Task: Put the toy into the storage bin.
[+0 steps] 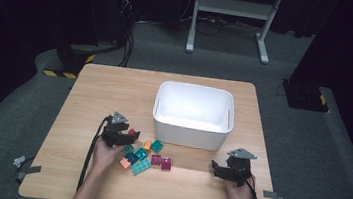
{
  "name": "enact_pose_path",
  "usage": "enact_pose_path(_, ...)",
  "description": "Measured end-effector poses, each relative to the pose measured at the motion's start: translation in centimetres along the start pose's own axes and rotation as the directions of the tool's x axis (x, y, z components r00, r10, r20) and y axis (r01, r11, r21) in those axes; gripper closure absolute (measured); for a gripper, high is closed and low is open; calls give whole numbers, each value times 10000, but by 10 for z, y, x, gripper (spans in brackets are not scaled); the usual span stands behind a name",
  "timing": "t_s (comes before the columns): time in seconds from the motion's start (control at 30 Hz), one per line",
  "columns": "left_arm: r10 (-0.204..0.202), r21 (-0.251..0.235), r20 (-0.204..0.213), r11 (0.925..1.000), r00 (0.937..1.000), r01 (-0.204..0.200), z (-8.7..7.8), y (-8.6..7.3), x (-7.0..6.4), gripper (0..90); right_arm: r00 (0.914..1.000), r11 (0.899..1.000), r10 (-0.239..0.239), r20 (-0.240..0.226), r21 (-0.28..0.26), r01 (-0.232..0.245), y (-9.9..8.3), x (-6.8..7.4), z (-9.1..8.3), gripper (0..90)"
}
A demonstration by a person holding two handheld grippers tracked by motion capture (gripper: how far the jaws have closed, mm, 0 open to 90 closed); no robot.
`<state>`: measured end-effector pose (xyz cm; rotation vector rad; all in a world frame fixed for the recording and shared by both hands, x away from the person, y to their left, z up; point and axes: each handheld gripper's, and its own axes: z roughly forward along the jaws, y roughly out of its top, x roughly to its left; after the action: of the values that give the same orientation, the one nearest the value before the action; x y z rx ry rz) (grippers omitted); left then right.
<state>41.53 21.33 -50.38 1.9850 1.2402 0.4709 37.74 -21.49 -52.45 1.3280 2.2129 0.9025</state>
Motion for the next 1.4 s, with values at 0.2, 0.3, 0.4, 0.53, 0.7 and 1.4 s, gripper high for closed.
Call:
enact_pose_path(0.2, 229, 126, -56, 9997, 9997, -228, 2, 0, 0, 487, 10000, 10000, 2, -1, 0, -2, 0, 0, 0, 148)
enact_pose_path(0.3, 285, 184, -68, 9994, 9996, -284, 3, -1, 1, 505, 10000, 10000, 1, 1, -3, -1, 0, 0, 0, 147)
enact_pose_path(0.4, 346, 288, -36, 9990, 9994, -345, 4, -1, 0, 551, 10000, 10000, 3, 0, -1, -3, 0, 0, 0, 147)
enact_pose_path(0.53, 388, 298, -12, 9988, 9992, -388, 5, -2, 1, 578, 10000, 10000, 3, -1, 1, -3, 0, 0, 0, 148)
enact_pose_path(0.7, 405, 282, 49, 9988, 9992, -406, 4, -2, 1, 584, 10000, 10000, 1, -1, 0, -1, 0, 0, 0, 148)
enact_pose_path(1.4, 176, 24, 406, 9998, 9990, -177, -24, 14, -1, 588, 10000, 10000, 6, -3, 1, -6, 0, 0, 0, 147)
